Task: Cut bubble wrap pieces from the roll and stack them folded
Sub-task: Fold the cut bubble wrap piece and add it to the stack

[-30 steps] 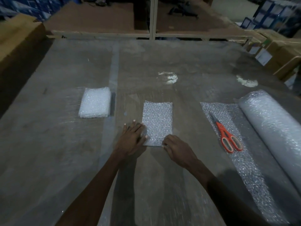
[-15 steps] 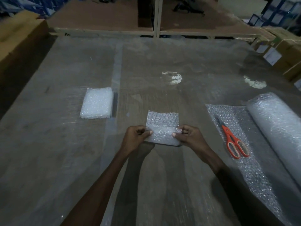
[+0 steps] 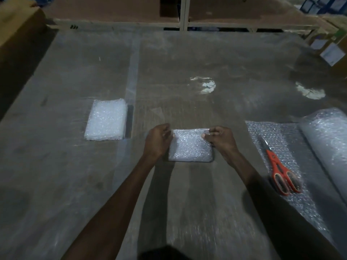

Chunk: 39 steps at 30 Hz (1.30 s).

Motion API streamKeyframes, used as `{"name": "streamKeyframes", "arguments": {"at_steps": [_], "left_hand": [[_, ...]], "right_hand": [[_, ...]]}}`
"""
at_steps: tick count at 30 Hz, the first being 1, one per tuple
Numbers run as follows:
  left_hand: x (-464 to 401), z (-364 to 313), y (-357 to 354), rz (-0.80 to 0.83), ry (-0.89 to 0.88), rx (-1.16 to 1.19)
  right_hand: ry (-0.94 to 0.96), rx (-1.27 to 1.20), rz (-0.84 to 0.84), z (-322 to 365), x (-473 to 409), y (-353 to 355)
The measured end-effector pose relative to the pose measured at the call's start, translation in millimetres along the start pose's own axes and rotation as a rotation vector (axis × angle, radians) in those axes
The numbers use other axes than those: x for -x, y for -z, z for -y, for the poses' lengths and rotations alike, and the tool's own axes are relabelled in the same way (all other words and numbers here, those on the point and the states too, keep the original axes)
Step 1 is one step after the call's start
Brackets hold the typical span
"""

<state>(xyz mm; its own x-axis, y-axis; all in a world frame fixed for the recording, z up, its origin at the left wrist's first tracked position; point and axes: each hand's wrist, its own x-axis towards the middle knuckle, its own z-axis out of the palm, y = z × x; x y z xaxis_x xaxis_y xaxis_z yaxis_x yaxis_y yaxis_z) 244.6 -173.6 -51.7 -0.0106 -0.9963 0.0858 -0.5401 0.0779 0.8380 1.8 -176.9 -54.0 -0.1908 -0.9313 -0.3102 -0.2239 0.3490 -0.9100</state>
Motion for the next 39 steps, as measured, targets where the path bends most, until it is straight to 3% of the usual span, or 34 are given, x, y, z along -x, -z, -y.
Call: {"name": "streamKeyframes", "arguments": {"at_steps": [3, 9, 14, 19, 23, 33, 39], "left_hand": [[-8, 2, -6, 0.105, -0.182, -0.222], [-14, 5, -14, 0.253, -0.368, -0.395], [-11, 10, -13, 0.22, -0.455, -0.441], [11, 16, -11, 0.148, -0.41, -0.49], [37, 13, -15, 0.077, -0.4, -0.569], [66, 7, -28, 0.035, -0.384, -0.6], [65, -3, -17, 0.018, -0.257, -0.455]], "right_hand": [[-0.013, 0.042, -0.013, -7, -12, 0], [-0.003, 0.105, 0.01, -15, -20, 1], [0.029, 0.117, -0.075, -8, -11, 8], [0.076, 0.209, -0.305, -1, 31, 15], [0.112, 0.276, -0.356, -12, 55, 12], [-0.055, 0.208, -0.121, -3, 40, -4], [-0.156, -0.081, 0.053, 8, 32, -9]]}}
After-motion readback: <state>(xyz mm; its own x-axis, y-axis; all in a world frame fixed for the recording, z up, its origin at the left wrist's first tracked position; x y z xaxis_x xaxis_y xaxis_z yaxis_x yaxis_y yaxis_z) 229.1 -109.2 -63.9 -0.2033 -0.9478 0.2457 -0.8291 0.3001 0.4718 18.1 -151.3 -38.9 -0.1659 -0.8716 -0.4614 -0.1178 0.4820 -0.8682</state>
